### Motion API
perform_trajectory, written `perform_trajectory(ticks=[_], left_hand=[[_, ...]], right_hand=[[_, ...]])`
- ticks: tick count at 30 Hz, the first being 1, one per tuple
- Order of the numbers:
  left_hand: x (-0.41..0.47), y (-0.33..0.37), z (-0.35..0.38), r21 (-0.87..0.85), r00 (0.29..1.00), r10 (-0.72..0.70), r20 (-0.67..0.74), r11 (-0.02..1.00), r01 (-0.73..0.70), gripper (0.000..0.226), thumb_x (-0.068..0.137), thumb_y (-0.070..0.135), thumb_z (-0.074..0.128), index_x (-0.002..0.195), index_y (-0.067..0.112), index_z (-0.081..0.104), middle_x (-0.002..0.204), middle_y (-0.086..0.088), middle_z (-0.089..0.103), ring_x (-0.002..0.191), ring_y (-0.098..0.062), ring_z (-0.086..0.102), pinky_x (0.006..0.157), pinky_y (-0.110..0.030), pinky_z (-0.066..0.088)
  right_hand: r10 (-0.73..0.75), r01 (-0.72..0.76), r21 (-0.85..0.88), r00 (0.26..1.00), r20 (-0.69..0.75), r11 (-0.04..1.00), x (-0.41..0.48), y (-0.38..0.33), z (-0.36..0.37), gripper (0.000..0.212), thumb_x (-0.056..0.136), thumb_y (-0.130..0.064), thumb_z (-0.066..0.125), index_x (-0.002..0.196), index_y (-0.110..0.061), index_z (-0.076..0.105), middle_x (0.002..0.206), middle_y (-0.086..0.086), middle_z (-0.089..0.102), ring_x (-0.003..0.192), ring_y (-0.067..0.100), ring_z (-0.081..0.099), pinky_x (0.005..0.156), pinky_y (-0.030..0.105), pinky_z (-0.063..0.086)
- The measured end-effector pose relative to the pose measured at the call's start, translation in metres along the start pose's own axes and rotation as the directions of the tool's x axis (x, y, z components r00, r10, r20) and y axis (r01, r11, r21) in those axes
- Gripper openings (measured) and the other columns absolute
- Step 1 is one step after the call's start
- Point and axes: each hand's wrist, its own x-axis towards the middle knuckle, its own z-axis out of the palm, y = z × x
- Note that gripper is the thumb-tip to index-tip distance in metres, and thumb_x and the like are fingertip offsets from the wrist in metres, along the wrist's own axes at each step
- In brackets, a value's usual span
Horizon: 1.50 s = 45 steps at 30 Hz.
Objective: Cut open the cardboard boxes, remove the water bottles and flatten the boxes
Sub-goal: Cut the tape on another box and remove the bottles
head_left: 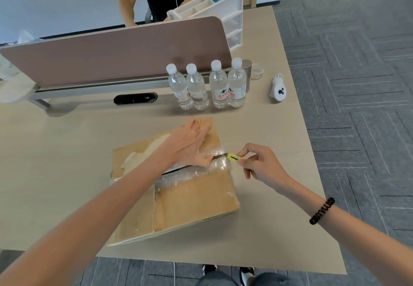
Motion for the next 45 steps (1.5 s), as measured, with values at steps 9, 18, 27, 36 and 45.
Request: perform_trajectory(ticks=[9, 18, 27, 36, 45], left_hand=[[-0.003, 0.006, 0.009, -0.038, 0.998, -0.062, -0.005, 0.997, 0.062, 0.087, 0.062, 0.073, 0.048, 0.115, 0.004, 0.049, 0.105, -0.017, 0.053, 0.097, -0.031, 0.046, 0.070, -0.039, 0.049], [-0.004, 0.009, 0.009, -0.008, 0.997, -0.074, -0.028, 0.997, 0.074, 0.086, 0.061, 0.073, 0.046, 0.113, 0.005, 0.049, 0.106, -0.017, 0.052, 0.097, -0.030, 0.044, 0.070, -0.037, 0.046], [-0.005, 0.007, 0.015, -0.011, 0.992, -0.084, -0.089, 0.996, 0.083, 0.089, 0.063, 0.075, 0.046, 0.118, 0.006, 0.049, 0.114, -0.016, 0.052, 0.103, -0.031, 0.045, 0.077, -0.037, 0.045], [-0.020, -0.001, 0.030, -0.172, 0.990, -0.124, -0.066, 0.979, 0.111, 0.093, 0.080, 0.080, 0.034, 0.147, 0.017, 0.033, 0.156, -0.010, 0.030, 0.134, -0.029, 0.031, 0.110, -0.042, 0.031], [-0.070, -0.021, 0.034, -0.230, 0.994, -0.082, -0.074, 0.971, 0.063, 0.068, 0.099, 0.057, 0.009, 0.152, 0.017, 0.027, 0.161, -0.009, 0.019, 0.147, -0.028, 0.019, 0.118, -0.040, 0.011]], right_hand=[[-0.007, 0.011, 0.070, 0.998, -0.061, 0.997, -0.014, 0.013, 0.010, 0.003, 0.090, -0.001, 0.059, 0.087, -0.001, 0.058, 0.048, 0.011, 0.056, 0.038, 0.012, 0.030, 0.044, 0.018, 0.028], [-0.018, 0.028, 0.089, 0.993, -0.113, 0.996, -0.027, 0.019, 0.021, 0.009, 0.091, -0.005, 0.059, 0.084, -0.009, 0.058, 0.049, 0.009, 0.057, 0.040, 0.013, 0.033, 0.048, 0.026, 0.027], [0.028, -0.012, 0.166, 0.995, -0.098, 0.986, -0.034, 0.025, 0.020, 0.002, 0.091, -0.003, 0.059, 0.090, -0.004, 0.059, 0.048, 0.010, 0.057, 0.044, 0.019, 0.029, 0.044, 0.021, 0.027], [-0.026, 0.048, 0.064, 0.948, -0.317, 0.997, -0.044, 0.022, 0.026, 0.006, 0.089, -0.005, 0.061, 0.086, -0.010, 0.062, 0.050, 0.014, 0.061, 0.038, 0.007, 0.039, 0.052, 0.024, 0.030], [-0.096, 0.118, 0.022, 0.887, -0.452, 0.993, -0.062, 0.012, 0.069, 0.003, 0.091, -0.009, 0.061, 0.093, -0.011, 0.060, 0.054, 0.011, 0.063, 0.037, 0.007, 0.048, 0.051, 0.027, 0.038]])
